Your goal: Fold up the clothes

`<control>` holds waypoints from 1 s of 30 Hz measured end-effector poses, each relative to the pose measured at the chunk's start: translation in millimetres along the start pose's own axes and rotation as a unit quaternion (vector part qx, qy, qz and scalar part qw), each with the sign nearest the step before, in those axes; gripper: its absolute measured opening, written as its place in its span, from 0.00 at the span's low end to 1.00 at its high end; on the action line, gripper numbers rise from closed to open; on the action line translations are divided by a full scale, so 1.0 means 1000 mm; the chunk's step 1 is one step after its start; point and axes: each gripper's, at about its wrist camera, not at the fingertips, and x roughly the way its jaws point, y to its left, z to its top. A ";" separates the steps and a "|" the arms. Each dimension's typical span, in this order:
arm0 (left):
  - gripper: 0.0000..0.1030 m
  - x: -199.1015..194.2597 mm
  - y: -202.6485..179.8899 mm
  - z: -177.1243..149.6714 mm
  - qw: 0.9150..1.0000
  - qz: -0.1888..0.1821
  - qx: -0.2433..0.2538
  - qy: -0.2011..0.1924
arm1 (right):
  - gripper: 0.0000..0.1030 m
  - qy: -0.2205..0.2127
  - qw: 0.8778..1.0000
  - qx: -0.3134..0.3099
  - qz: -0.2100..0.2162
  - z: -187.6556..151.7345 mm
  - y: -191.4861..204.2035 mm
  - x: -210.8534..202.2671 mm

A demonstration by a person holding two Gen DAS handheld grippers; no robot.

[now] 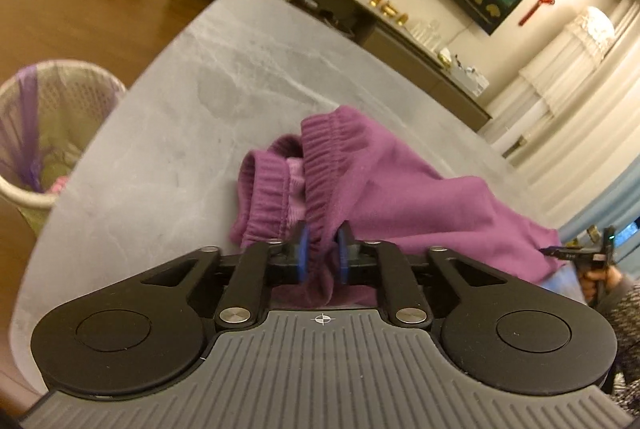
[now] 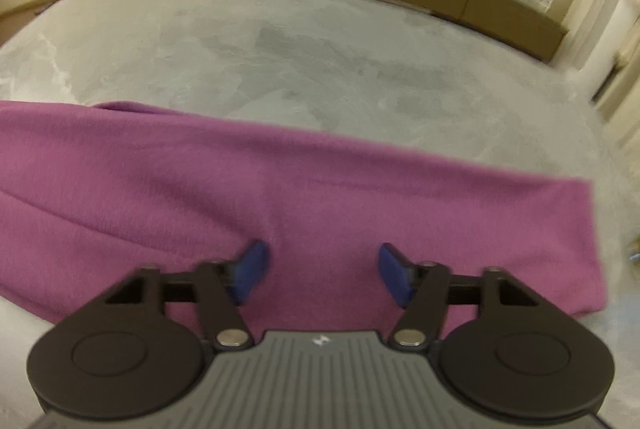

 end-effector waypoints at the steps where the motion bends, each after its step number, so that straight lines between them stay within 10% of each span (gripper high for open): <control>1: 0.39 0.000 -0.003 0.002 1.000 0.000 0.007 -0.003 | 0.43 -0.018 1.000 -0.006 0.012 0.003 0.014 -0.012; 7: 0.51 0.025 -0.027 0.014 0.999 -0.014 0.035 0.016 | 0.50 -0.051 0.981 -0.053 0.182 0.030 0.124 -0.034; 11: 0.18 0.036 -0.029 0.014 0.999 -0.010 0.040 0.026 | 0.57 -0.002 0.951 -0.093 0.295 0.031 0.184 -0.006; 13: 0.02 0.037 -0.026 0.014 0.999 -0.007 0.038 0.025 | 0.39 0.005 0.943 -0.131 0.306 0.022 0.198 -0.004; 14: 0.00 0.034 -0.026 0.014 0.999 -0.007 0.036 0.023 | 0.02 0.001 0.940 -0.146 0.310 0.018 0.201 -0.009; 22: 0.00 0.024 -0.013 0.007 0.999 -0.007 0.036 0.033 | 0.04 0.005 0.912 -0.215 0.349 -0.019 0.184 -0.058; 27: 0.49 0.028 -0.013 0.015 0.999 -0.003 0.027 0.018 | 0.40 -0.027 0.906 -0.194 0.374 -0.002 0.194 -0.066; 30: 0.57 0.034 -0.016 0.029 1.000 -0.003 0.024 0.011 | 0.43 -0.038 0.900 -0.195 0.388 0.008 0.210 -0.066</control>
